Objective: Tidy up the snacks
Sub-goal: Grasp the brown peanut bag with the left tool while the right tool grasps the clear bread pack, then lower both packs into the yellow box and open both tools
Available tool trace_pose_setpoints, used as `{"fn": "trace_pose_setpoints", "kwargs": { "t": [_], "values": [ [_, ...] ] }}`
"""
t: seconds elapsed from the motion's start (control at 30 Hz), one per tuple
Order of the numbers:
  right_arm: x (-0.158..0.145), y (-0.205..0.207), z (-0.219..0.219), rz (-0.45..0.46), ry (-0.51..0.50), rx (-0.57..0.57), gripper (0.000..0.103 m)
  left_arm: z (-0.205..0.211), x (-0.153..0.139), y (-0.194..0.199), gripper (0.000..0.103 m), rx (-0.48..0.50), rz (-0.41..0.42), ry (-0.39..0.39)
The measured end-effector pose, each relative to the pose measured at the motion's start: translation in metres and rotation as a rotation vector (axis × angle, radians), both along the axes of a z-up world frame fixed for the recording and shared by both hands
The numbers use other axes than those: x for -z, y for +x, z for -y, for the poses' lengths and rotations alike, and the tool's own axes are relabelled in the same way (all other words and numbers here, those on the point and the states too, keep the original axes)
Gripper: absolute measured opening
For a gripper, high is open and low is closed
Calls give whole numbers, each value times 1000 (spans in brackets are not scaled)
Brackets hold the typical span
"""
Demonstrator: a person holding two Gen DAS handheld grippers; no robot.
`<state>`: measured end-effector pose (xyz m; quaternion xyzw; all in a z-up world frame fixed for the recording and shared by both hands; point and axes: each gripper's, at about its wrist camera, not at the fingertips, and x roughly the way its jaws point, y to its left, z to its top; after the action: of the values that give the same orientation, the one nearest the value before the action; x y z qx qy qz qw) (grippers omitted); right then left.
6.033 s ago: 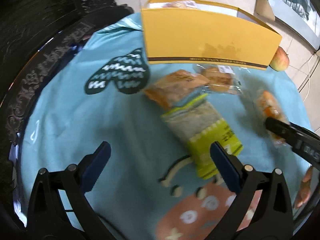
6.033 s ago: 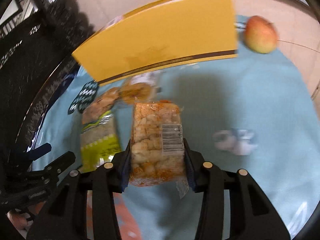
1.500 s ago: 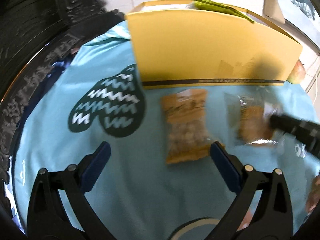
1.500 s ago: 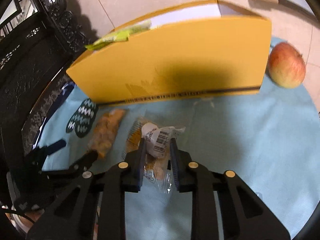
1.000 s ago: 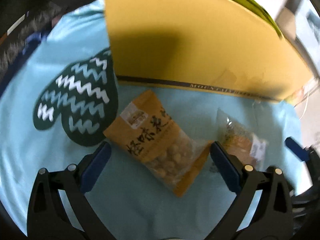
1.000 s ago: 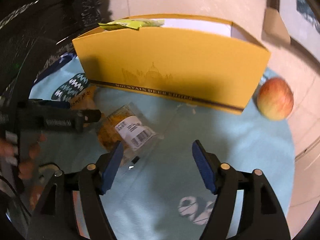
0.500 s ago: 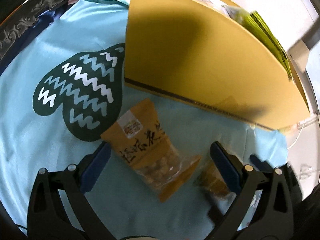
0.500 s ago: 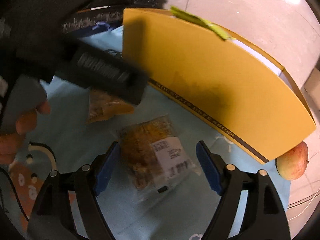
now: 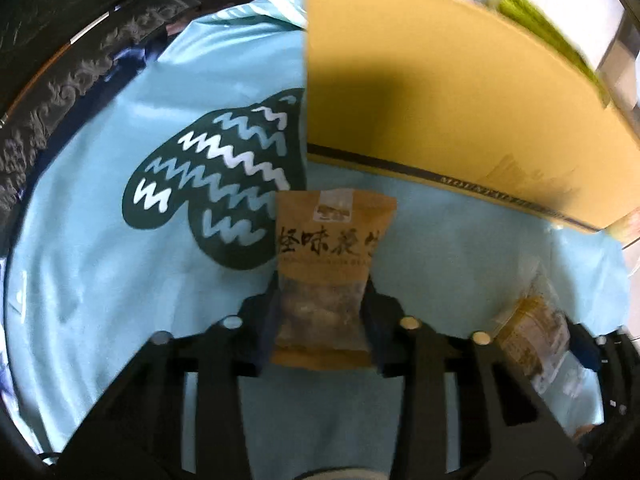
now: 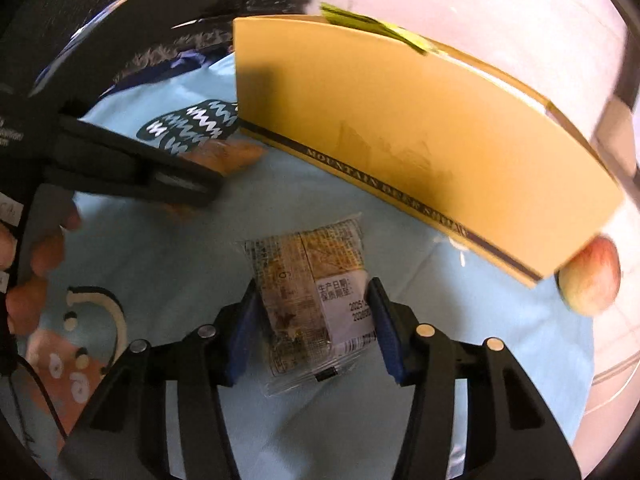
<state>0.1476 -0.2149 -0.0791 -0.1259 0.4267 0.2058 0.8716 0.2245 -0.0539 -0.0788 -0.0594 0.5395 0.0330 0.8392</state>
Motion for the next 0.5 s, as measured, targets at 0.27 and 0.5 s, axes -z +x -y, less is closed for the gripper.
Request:
{"fn": "trace_pose_setpoints", "kwargs": {
  "t": [0.27, 0.5],
  "values": [
    [-29, -16, 15, 8, 100, 86, 53, -7, -31, -32, 32, 64, 52, 10],
    [-76, -24, 37, 107, 178, 168, 53, -1, -92, -47, 32, 144, 183, 31]
  ]
}}
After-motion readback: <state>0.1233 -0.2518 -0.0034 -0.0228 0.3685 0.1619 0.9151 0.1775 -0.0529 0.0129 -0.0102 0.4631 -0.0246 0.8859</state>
